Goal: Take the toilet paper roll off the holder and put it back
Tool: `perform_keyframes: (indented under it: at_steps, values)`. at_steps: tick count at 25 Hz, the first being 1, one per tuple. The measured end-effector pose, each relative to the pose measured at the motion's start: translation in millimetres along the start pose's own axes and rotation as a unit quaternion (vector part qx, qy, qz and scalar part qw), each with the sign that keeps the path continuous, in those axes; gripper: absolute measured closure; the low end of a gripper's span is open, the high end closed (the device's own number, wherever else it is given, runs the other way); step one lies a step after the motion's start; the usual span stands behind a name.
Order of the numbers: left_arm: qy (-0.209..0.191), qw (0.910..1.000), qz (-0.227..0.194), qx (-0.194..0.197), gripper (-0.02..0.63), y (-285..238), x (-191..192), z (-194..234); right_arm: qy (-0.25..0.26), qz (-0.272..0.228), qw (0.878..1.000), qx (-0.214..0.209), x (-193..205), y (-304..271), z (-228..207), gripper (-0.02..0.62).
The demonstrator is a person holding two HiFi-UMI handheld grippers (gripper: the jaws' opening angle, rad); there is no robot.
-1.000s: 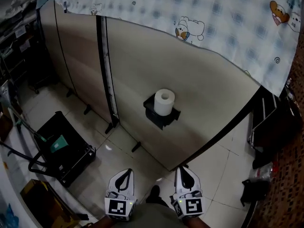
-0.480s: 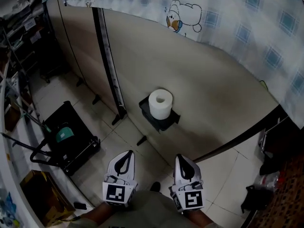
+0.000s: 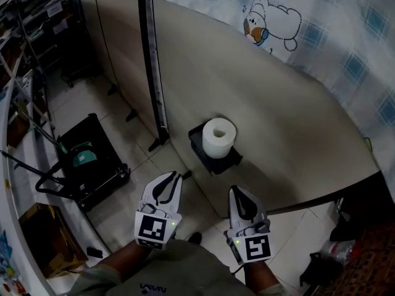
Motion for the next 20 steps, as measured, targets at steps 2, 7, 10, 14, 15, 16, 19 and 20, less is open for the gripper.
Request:
perform_keyframes:
  at_steps: [2,7,10,14,15,16,19,20]
  values:
    - [0.005,0.9999,-0.012,0.005,0.601,-14.6,-0.1,9.7,0.016,-0.005,1.000,-0.010,-8.3,-13.5,-2.7,0.555]
    - [0.008,0.9990,-0.028,0.033,0.601,-53.0,-2.3,35.2,0.061,0.007,0.997,-0.038,-30.1,-51.0,-3.8,0.506]
    - [0.010,0.9980,-0.029,0.055,0.601,-75.5,-1.7,48.2,0.101,0.043,0.991,-0.077,-36.3,-79.0,-1.7,0.446]
    - [0.021,0.9965,-0.030,0.075,0.601,-97.6,-0.8,64.9,0.157,0.101,0.974,-0.130,-35.4,-116.4,1.6,0.410]
    - [0.025,0.9961,-0.031,0.079,0.601,-102.1,-0.3,68.5,0.170,0.119,0.968,-0.144,-33.8,-124.4,1.4,0.410]
    - [0.029,0.9956,-0.033,0.082,0.601,-106.7,0.7,72.0,0.185,0.140,0.960,-0.158,-31.6,-131.9,0.4,0.405]
    - [0.043,0.9941,-0.035,0.093,0.601,-120.3,6.2,81.1,0.227,0.208,0.931,-0.196,-23.5,-151.6,-2.2,0.397]
    - [0.049,0.9935,-0.034,0.097,0.601,-124.2,8.4,83.5,0.241,0.232,0.919,-0.209,-20.3,-156.5,-3.0,0.397]
Point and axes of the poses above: the fingertips, and each gripper's own axes: y backward along the fingers, z to its left, x out of its underside, the point moved 7 cm from there along y, backward along the fingers, and after that the axes turned 14 degrees about -z, right-handed, at the moved point
